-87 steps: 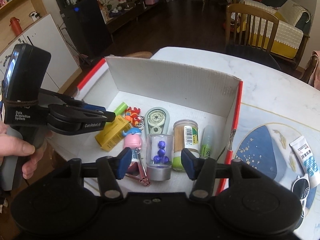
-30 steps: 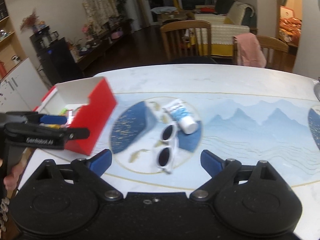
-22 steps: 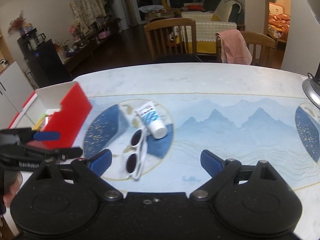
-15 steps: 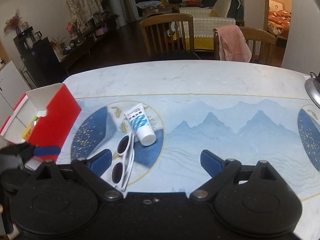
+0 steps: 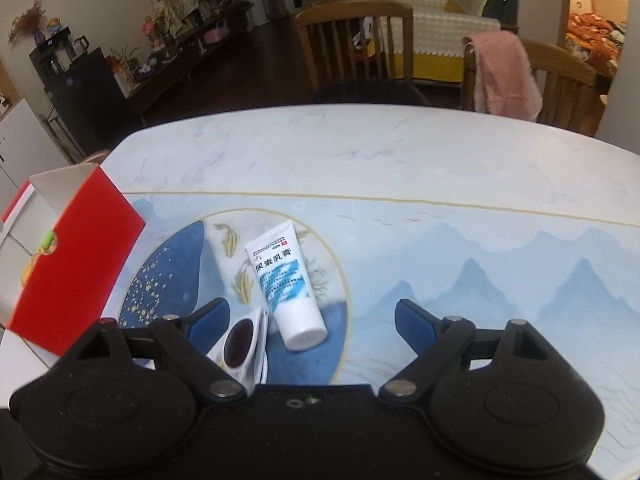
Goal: Organize rigid objects
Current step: 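Grasp the white ointment tube with the right gripper while the left gripper grasps the white sunglasses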
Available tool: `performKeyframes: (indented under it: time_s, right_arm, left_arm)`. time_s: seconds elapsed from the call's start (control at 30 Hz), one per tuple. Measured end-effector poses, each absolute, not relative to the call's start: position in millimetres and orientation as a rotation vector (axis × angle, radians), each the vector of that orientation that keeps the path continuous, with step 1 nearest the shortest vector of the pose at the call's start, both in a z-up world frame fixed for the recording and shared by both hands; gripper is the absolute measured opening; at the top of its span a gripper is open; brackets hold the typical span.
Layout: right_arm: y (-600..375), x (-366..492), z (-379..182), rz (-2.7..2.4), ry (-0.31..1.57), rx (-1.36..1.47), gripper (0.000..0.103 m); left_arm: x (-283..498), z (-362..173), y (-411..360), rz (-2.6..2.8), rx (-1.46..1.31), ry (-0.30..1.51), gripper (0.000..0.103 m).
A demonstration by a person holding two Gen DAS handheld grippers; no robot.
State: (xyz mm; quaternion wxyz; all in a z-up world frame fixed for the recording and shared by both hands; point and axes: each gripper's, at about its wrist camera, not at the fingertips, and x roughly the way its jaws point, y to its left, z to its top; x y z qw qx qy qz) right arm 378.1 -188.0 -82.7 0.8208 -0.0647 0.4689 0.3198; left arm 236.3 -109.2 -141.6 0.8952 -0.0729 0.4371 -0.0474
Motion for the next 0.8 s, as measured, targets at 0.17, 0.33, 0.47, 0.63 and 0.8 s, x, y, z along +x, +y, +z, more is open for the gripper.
performKeyframes:
  time_s: [0.17,0.33,0.47,0.63,0.8]
  right_arm:
    - [-180.5,384.5,-104.5,0.715,1.045,-0.181,0.079]
    - [-181.9,386.1,-116.9,0.75,1.078,-0.226,0.074]
    - [-177.7,388.2,-122.3,0.764,1.092,-0.244,0.069]
    - [-172.0,389.1,-128.0,0.777,1.094,-0.263,0.059]
    - [-168.5,391.6,-131.4,0.778,1.085,-0.271,0.056]
  left_arm:
    - [239.2,-148.8,-108.1,-0.12,-0.124,0.9,0.103]
    - [245.3,-156.0,-110.0,-0.134,-0.087,0.897,0.103]
    - [249.1,-161.2,-113.8,-0.155,-0.064,0.896,0.102]
    - [248.7,-162.7,-119.2,-0.178,-0.034,0.881,0.09]
    - [248.6,-161.4,-127.4,-0.182,0.028,0.868,0.063]
